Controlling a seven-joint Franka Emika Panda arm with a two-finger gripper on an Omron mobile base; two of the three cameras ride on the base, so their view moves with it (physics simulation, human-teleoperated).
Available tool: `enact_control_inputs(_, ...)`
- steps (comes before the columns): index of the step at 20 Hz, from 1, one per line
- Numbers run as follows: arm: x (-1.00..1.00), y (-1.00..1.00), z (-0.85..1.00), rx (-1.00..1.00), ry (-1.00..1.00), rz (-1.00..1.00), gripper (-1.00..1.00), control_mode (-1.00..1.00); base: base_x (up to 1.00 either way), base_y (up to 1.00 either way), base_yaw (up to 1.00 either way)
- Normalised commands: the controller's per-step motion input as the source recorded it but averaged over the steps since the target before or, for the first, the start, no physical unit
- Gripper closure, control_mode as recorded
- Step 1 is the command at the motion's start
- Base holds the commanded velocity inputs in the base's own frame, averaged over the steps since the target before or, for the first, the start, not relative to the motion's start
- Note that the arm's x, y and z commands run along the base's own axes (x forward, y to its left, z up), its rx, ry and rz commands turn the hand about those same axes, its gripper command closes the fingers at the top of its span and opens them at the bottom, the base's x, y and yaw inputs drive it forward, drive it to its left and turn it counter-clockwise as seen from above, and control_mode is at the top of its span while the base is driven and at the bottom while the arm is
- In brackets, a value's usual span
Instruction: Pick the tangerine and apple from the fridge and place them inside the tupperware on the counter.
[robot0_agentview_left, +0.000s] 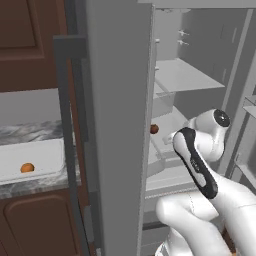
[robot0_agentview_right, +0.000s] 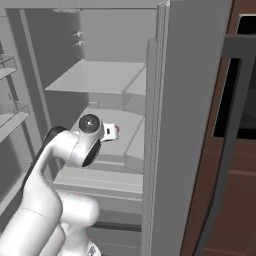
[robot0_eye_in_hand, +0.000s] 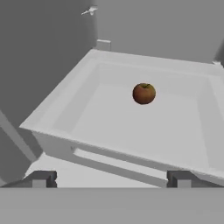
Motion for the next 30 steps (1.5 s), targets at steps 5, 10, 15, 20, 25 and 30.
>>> enact_control_inputs(5, 0.73, 0.0, -0.2, 0.01, 0.08, 0.0, -1.0, -1.0, 0.0, 0.0, 0.0)
enact_control_inputs(10, 0.62, 0.0, -0.21, 0.0, 0.03, 0.0, -1.0, -1.0, 0.0, 0.0, 0.0)
enact_control_inputs(15, 0.65, 0.0, -0.29, 0.0, 0.06, 0.0, -1.0, -1.0, 0.0, 0.0, 0.0)
enact_control_inputs(20, 0.61, 0.0, -0.31, 0.0, 0.04, 0.0, -1.0, -1.0, 0.0, 0.0, 0.0)
enact_control_inputs(25, 0.58, 0.0, -0.32, 0.0, 0.0, 0.0, -1.0, -1.0, 0.0, 0.0, 0.0)
enact_control_inputs(30, 0.59, 0.0, -0.36, 0.0, 0.0, 0.0, -1.0, -1.0, 0.0, 0.0, 0.0)
